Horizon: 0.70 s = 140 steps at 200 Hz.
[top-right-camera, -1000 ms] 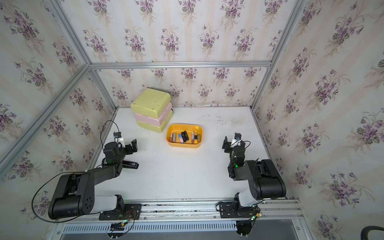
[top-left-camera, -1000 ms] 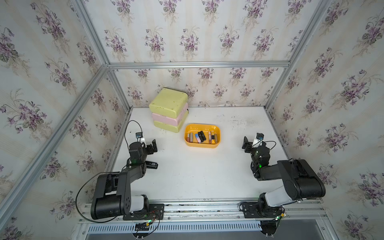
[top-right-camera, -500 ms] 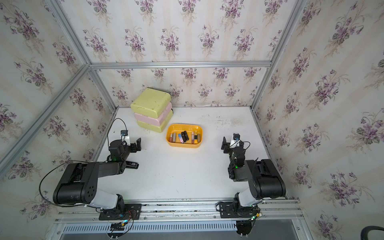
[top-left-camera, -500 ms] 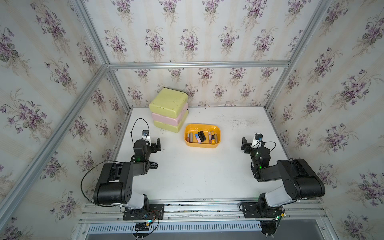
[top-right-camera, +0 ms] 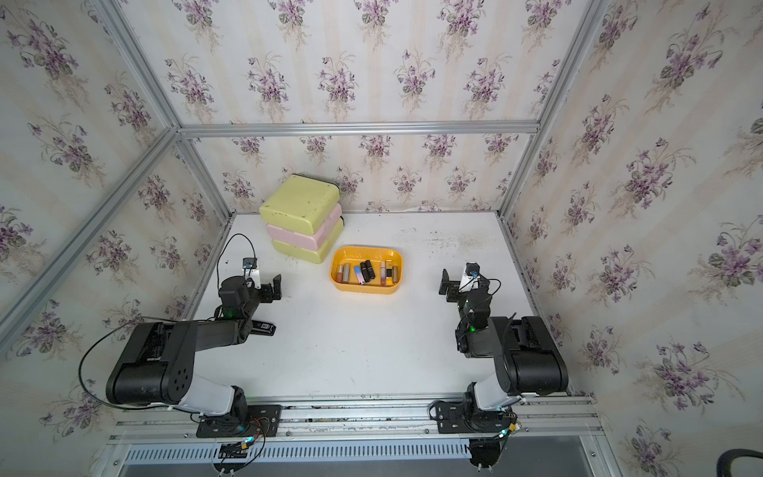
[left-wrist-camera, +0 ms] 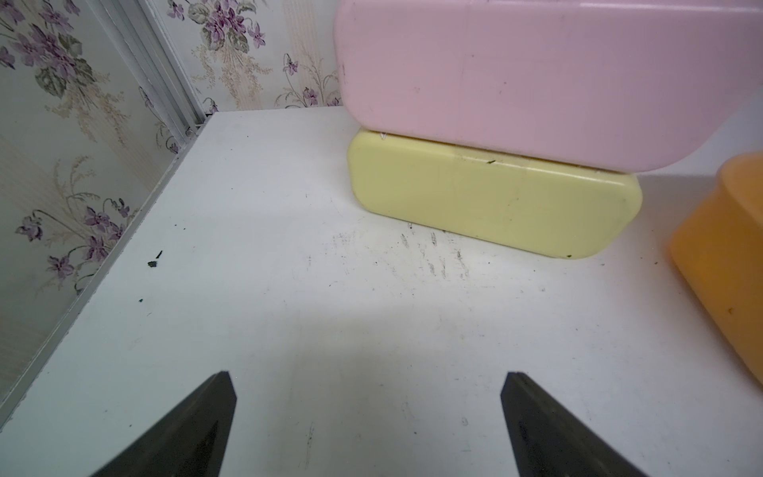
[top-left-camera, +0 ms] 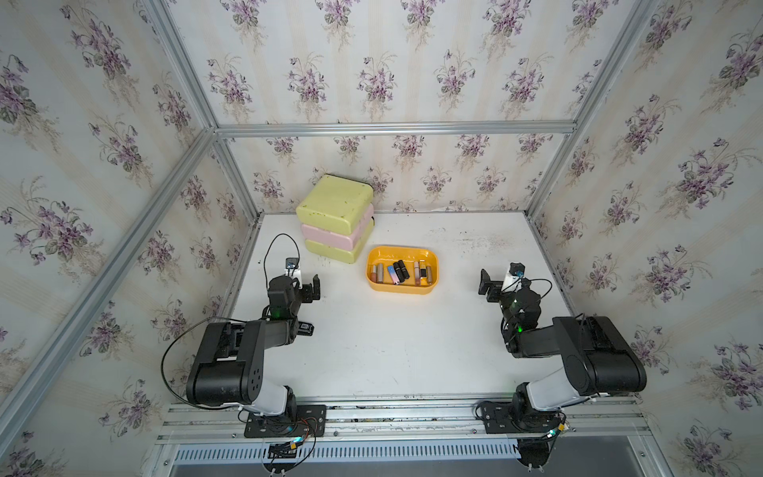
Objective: Put the lipstick into the storage box
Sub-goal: Reset both arms
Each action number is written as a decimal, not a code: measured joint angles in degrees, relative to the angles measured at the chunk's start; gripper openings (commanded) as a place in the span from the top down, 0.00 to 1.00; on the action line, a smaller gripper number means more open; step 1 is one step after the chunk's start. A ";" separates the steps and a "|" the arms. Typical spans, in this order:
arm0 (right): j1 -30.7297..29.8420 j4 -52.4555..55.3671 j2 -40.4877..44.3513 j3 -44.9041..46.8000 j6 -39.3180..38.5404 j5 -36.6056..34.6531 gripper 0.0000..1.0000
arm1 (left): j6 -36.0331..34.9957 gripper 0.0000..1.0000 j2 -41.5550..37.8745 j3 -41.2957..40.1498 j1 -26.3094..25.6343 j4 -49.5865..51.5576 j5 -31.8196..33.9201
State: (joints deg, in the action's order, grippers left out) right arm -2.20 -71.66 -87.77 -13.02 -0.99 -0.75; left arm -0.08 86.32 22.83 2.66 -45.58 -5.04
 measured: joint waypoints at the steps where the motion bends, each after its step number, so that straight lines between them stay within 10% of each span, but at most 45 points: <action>1: 0.00 0.00 0.00 0.00 0.00 0.00 0.00 | 0.00 0.00 0.00 0.00 0.00 0.00 0.02; 140: 0.00 0.00 -0.04 0.02 0.59 0.33 0.00 | -0.61 0.00 0.00 0.00 -0.74 0.04 1.51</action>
State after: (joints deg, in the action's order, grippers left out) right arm -2.20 -71.66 -87.81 -12.99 -0.40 -0.43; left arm -0.69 86.32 22.83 1.91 -45.54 -3.53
